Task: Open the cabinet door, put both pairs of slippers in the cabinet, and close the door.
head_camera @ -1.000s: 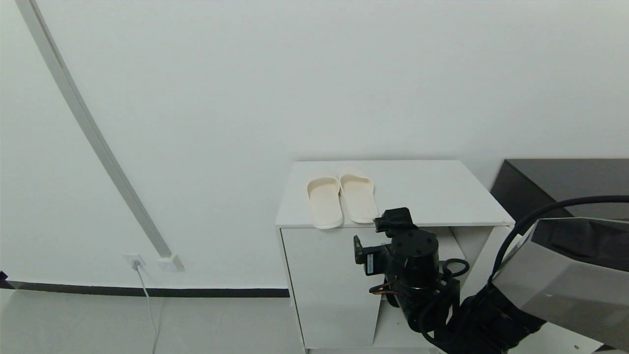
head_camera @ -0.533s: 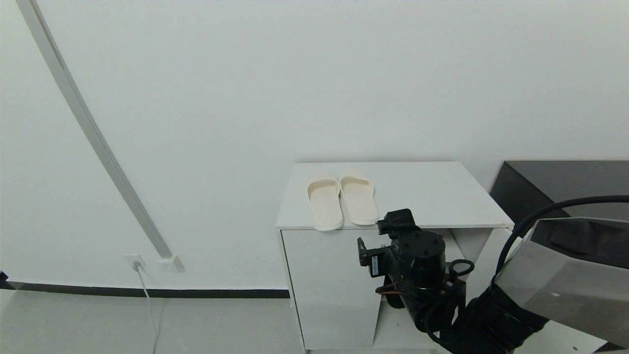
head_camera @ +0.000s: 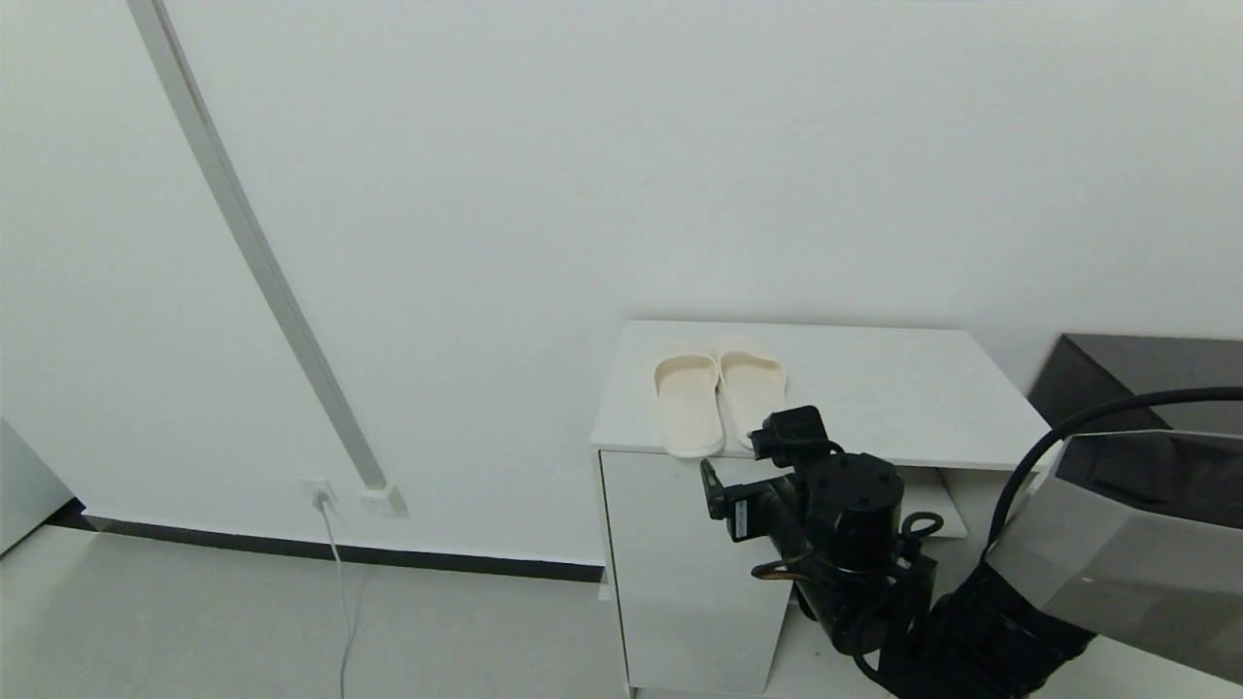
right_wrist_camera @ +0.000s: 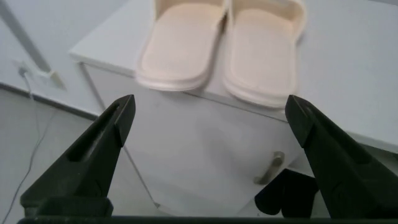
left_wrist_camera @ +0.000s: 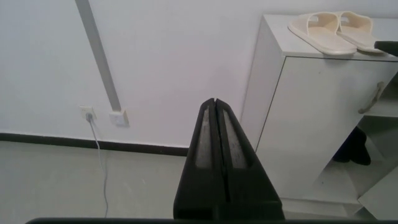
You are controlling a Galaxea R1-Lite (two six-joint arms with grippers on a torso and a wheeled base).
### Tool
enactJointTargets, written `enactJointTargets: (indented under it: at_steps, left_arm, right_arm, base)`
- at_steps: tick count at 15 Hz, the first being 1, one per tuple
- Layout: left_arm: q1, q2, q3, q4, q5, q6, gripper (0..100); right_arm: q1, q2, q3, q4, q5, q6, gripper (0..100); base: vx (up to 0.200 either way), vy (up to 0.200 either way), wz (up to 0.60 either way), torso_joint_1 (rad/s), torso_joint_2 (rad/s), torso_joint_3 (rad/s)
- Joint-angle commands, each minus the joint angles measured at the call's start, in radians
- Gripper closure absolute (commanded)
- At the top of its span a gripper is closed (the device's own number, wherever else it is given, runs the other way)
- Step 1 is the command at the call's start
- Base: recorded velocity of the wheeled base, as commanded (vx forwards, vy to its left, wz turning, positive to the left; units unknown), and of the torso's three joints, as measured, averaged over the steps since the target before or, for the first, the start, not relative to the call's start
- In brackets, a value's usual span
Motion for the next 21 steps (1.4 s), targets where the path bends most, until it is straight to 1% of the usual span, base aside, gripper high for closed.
enactJointTargets:
  at_steps: [1, 2, 3, 4, 7, 9, 10, 12, 14, 17, 20, 21]
  left_arm:
    - [0.000, 0.001, -0.001, 0.000, 0.001, 0.000, 100]
    - [0.000, 0.001, 0.001, 0.000, 0.001, 0.000, 100]
    - [0.000, 0.001, -0.001, 0.000, 0.001, 0.000, 100]
    - [0.000, 0.001, -0.001, 0.000, 0.001, 0.000, 100]
    - [0.000, 0.001, 0.001, 0.000, 0.002, 0.003, 100]
    - [0.000, 0.001, 0.001, 0.000, 0.002, 0.003, 100]
    - [0.000, 0.001, 0.001, 0.000, 0.002, 0.001, 100]
    - [0.000, 0.001, -0.001, 0.000, 0.001, 0.001, 100]
    - [0.000, 0.001, -0.001, 0.000, 0.001, 0.003, 100]
    - [0.000, 0.001, -0.001, 0.000, -0.001, 0.003, 100]
    - [0.000, 0.001, 0.001, 0.000, 0.001, 0.003, 100]
    - [0.000, 0.001, 0.001, 0.000, 0.001, 0.003, 100]
  right_arm:
    - [0.000, -0.052, -0.006, 0.025, 0.000, -0.001, 0]
    - [-0.002, -0.061, -0.006, 0.036, 0.000, -0.001, 0]
    - [0.000, -0.118, -0.035, 0.157, 0.000, 0.016, 0]
    - [0.000, -0.133, -0.077, 0.249, 0.000, 0.059, 0]
    - [0.000, -0.142, -0.195, 0.461, 0.002, 0.111, 0]
    - [-0.014, -0.141, -0.262, 0.556, 0.005, 0.122, 0]
    - [-0.020, -0.142, -0.290, 0.597, 0.006, 0.148, 0]
    - [-0.023, -0.147, -0.313, 0.643, 0.025, 0.173, 0]
    - [-0.023, -0.145, -0.325, 0.649, 0.034, 0.179, 0]
    - [-0.032, -0.128, -0.338, 0.651, 0.059, 0.177, 0]
    - [-0.032, -0.093, -0.342, 0.645, 0.060, 0.177, 0]
    - [-0.032, -0.082, -0.344, 0.643, 0.063, 0.177, 0]
  base:
    - [0.000, 0.000, 0.00, 0.000, 0.00, 0.000]
    - [0.000, 0.000, 0.00, 0.000, 0.00, 0.000]
    - [0.000, 0.000, 0.00, 0.000, 0.00, 0.000]
    - [0.000, 0.000, 0.00, 0.000, 0.00, 0.000]
    - [0.000, 0.000, 0.00, 0.000, 0.00, 0.000]
    - [0.000, 0.000, 0.00, 0.000, 0.00, 0.000]
    - [0.000, 0.000, 0.00, 0.000, 0.00, 0.000]
    - [0.000, 0.000, 0.00, 0.000, 0.00, 0.000]
    - [0.000, 0.000, 0.00, 0.000, 0.00, 0.000]
    - [0.200, 0.000, 0.00, -0.006, 0.00, 0.005]
    - [0.200, 0.000, 0.00, 0.009, 0.00, 0.002]
    - [0.000, 0.000, 0.00, 0.000, 0.00, 0.000]
